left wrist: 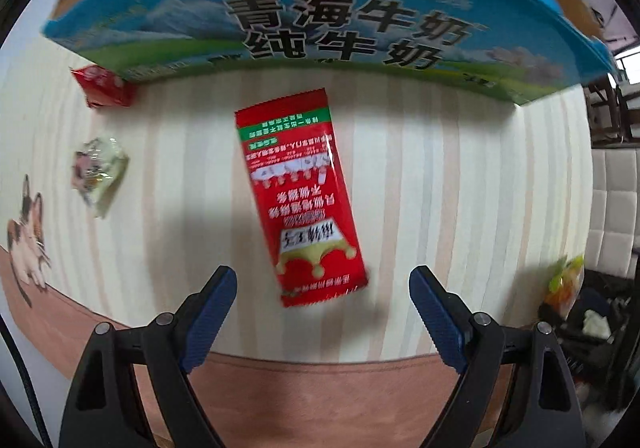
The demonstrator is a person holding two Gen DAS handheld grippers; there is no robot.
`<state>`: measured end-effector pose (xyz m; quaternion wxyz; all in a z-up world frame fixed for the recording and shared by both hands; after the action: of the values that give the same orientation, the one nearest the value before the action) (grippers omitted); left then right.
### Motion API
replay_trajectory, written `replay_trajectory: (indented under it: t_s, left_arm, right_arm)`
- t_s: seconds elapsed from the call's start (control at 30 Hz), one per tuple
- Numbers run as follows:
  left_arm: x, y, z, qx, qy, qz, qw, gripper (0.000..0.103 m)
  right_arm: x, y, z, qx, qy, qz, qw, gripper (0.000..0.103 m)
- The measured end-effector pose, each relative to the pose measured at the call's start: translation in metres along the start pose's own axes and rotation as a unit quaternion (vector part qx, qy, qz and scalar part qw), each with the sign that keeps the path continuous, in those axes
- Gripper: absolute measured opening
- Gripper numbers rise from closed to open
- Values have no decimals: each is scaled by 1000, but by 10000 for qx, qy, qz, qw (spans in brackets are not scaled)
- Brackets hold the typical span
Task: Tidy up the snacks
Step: 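Grasp the red long packet with the left tool while the right grasps the candy-ball bag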
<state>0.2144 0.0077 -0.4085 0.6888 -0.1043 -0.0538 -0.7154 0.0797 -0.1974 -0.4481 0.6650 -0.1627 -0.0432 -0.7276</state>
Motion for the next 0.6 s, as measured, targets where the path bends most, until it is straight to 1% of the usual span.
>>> replay_trajectory:
  t_s: [0.07,0.1,0.13,0.23,0.3,0.33,0.4,0.43,0.47,0.6]
  left_arm:
    - [-2,8,-7,-87,-15,119,9999,88]
    - [-3,11,-11,-129,-5,171,9998,88]
    - [-5,14,-15,-169,-14,221,9996,88]
    - [-10,21,-25,-285,33,328,9990,88]
    - [-12,24,-32,-346,74,355,9987,88]
    - [-13,26,-34,-372,89,371,9986,88]
    - [-15,29,-39,-420,90,398,9983,88]
    - [-15,30,-41,-429,111,387,9983,88]
    - [-14,31,-43,-459,152,363,9982,88]
    - [-10,39,-43,-426,199,165,9988,88]
  right_arm:
    - [1,4,-2,-33,44,-112,9999,86]
    - [1,6,-3,-80,106,-217,9997,74]
    - [4,7,-5,-155,143,-371,9991,71]
    - [14,7,-11,-418,610,-985,9924,70]
    - [18,6,-15,-588,1032,-1347,9837,70]
    - [18,7,-18,-689,1297,-1512,9775,71]
    - [18,8,-20,-840,1660,-1687,9680,73]
    - [17,9,-20,-878,1761,-1698,9656,77]
    - [16,10,-20,-907,1828,-1676,9645,78]
    - [17,13,-21,-913,1654,-1525,9701,79]
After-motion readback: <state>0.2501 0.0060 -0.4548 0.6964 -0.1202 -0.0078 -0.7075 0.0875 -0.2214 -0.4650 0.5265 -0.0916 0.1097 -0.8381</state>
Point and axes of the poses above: each gripper's, at about its wrist camera, not at the fingertips, and z roughly against the way its jaws point, x to its right, y to its top, the point moved 3 cm from there along -z, roughly the way its jaws point, and after that the axes turned 9 degrees about -y, right-handed, at the moved point
